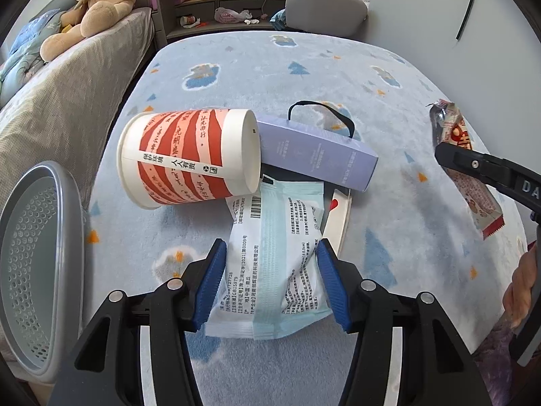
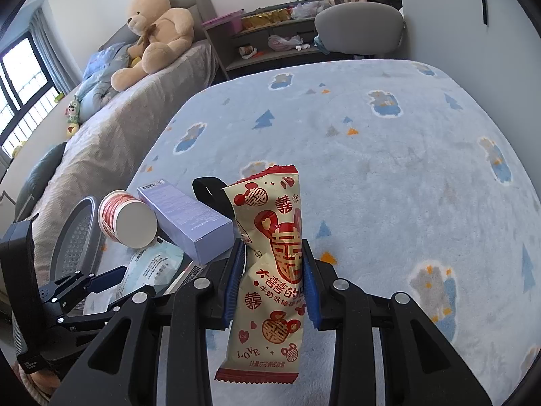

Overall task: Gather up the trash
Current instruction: 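Grasp the wet-wipe packet with the left gripper while the right holds the wrapper, then carry wrapper and wipe packet over the wastebasket with both grippers, then open both grippers to drop wrapper and packet into the basket, then move both open grippers back toward the paper cup and white tube, then grasp the white tube with the right gripper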

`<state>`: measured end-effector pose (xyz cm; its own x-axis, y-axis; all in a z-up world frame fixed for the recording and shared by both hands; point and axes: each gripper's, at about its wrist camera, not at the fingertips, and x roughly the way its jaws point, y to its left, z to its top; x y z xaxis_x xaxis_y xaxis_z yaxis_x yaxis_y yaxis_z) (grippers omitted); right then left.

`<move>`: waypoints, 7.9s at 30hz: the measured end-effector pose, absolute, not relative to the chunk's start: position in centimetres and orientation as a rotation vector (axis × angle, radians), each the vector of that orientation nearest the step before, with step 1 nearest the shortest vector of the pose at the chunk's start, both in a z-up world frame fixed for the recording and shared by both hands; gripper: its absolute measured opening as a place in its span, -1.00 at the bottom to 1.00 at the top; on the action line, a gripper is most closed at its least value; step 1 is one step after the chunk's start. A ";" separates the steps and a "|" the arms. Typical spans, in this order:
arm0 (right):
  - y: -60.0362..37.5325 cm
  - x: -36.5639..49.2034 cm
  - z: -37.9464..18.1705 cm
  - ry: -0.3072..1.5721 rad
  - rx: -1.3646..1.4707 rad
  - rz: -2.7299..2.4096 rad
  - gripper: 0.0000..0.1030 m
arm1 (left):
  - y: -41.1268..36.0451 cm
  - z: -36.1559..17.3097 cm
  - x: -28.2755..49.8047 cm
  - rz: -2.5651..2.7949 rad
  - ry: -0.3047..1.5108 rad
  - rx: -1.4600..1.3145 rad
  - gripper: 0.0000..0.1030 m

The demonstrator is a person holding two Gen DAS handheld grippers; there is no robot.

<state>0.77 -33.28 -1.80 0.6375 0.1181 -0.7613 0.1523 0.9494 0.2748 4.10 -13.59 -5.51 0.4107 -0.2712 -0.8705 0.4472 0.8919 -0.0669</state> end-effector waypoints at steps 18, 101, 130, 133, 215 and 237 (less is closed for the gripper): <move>-33.1 0.7 -1.7 0.884 0.326 -0.018 -0.37 | -12.2 -5.0 2.1 -0.458 1.017 0.169 -0.11; 0.9 10.8 -0.3 0.945 0.064 0.535 -0.34 | 15.9 -0.6 5.4 0.063 0.861 -0.080 -0.11; 1.1 10.1 0.7 0.916 0.065 0.489 0.06 | 17.7 0.1 4.3 0.134 0.823 -0.115 0.29; 1.2 9.9 0.9 0.908 0.055 0.480 0.06 | 17.7 0.2 4.1 0.133 0.816 -0.117 0.34; -21.0 0.6 -4.3 0.953 0.209 -0.084 0.33 | 1.8 0.3 1.1 -0.182 0.771 0.053 0.48; -20.1 3.2 -6.4 1.001 0.125 -0.140 -0.71 | 1.3 -0.3 0.8 -0.201 0.802 0.064 0.48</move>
